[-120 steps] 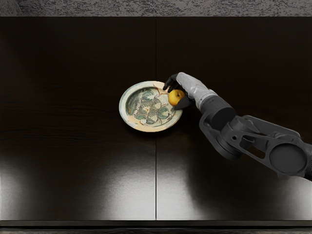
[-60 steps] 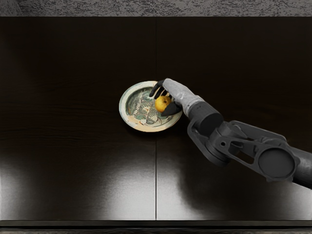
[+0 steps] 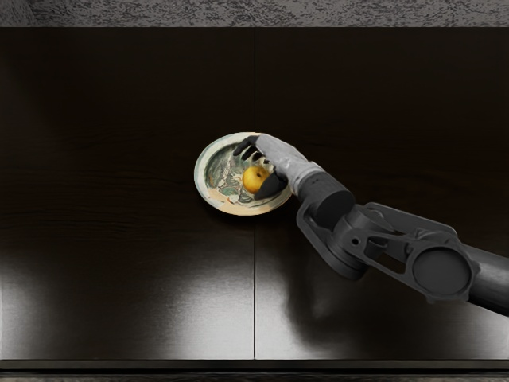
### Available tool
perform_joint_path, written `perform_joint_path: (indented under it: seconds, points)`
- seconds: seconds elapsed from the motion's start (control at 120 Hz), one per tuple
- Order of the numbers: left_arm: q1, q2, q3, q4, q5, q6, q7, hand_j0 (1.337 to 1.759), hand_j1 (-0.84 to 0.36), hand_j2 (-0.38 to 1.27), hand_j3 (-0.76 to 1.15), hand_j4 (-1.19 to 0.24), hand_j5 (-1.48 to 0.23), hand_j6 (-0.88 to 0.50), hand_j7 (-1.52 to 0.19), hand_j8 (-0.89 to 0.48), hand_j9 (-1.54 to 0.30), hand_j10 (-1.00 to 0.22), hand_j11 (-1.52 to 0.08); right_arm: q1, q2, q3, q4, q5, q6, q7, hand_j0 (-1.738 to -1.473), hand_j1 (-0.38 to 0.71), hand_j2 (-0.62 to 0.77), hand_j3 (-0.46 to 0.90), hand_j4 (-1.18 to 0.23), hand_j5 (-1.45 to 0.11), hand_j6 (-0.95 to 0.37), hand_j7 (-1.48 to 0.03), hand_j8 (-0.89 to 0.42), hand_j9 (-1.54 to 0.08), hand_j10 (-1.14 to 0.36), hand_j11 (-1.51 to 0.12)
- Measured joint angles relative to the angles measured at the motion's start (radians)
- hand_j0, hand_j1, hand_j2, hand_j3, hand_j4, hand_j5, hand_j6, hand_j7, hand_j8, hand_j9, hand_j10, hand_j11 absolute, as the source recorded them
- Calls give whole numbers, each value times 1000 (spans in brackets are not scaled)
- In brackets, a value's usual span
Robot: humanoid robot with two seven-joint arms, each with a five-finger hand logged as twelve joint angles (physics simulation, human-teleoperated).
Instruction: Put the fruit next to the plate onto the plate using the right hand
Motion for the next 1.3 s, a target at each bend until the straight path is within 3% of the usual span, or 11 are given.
perform_joint_path:
  seconds: [0.142, 0.425, 0.592, 0.658, 0.817, 0.942, 1.117, 1.3]
  points:
    - [-1, 0, 0, 0, 0, 0, 0, 1658, 349, 0, 0, 0, 0, 0, 0, 0, 0, 0, 0, 0, -1, 4, 1, -2, -21, 0, -1658, -85, 10, 0, -239, -315, -235, -312, -205, -312, -220, -313]
    - [0, 0, 0, 0, 0, 0, 0, 1658, 349, 0, 0, 0, 0, 0, 0, 0, 0, 0, 0, 3, -27, 28, 27, 7, -6, 0, -1658, -261, 0, 0, -79, -103, -79, -102, -71, -102, -74, -102]
    - [-1, 0, 0, 0, 0, 0, 0, 1658, 349, 0, 0, 0, 0, 0, 0, 0, 0, 0, 0, -3, -83, 154, 90, 233, 148, 3, -1658, -311, 1, 0, -36, -46, -36, -45, -32, -45, -33, -45]
    - [0, 0, 0, 0, 0, 0, 0, 1658, 349, 0, 0, 0, 0, 0, 0, 0, 0, 0, 0, -15, -147, 233, 100, 385, 261, 52, -1658, -322, 1, 0, -26, -33, -26, -33, -24, -33, -24, -33]
    - [0, 0, 1, 0, 0, 0, 0, 1658, 349, 0, 0, 0, 0, 0, 0, 0, 0, 0, 0, -27, -365, 321, 107, 675, 503, 218, -1658, -337, 1, 0, -12, -15, -13, -15, -11, -15, -11, -15]
    - [-1, 0, 0, 0, -1, 0, 0, 1658, 349, 0, 0, 0, 0, 0, 0, 0, 0, 0, 0, -30, -514, 341, 103, 822, 661, 306, -1658, -343, 1, 0, -7, -8, -7, -8, -6, -8, -6, -8]
    - [0, 0, 1, 0, 0, 0, 0, 1658, 349, 0, 0, 0, 0, 0, 0, 0, 0, 0, 0, -33, -656, 348, 62, 961, 858, 361, -1658, -347, 1, 0, -3, -4, -4, -3, -3, -4, -3, -4]
    - [2, 0, 0, 0, -1, 0, 1, 1658, 349, 0, 0, 0, 0, 0, 0, 0, 0, 0, 0, -36, -747, 347, 7, 1030, 917, 393, -1658, -349, 1, 0, -2, -2, -3, -1, -2, -2, -2, -1]
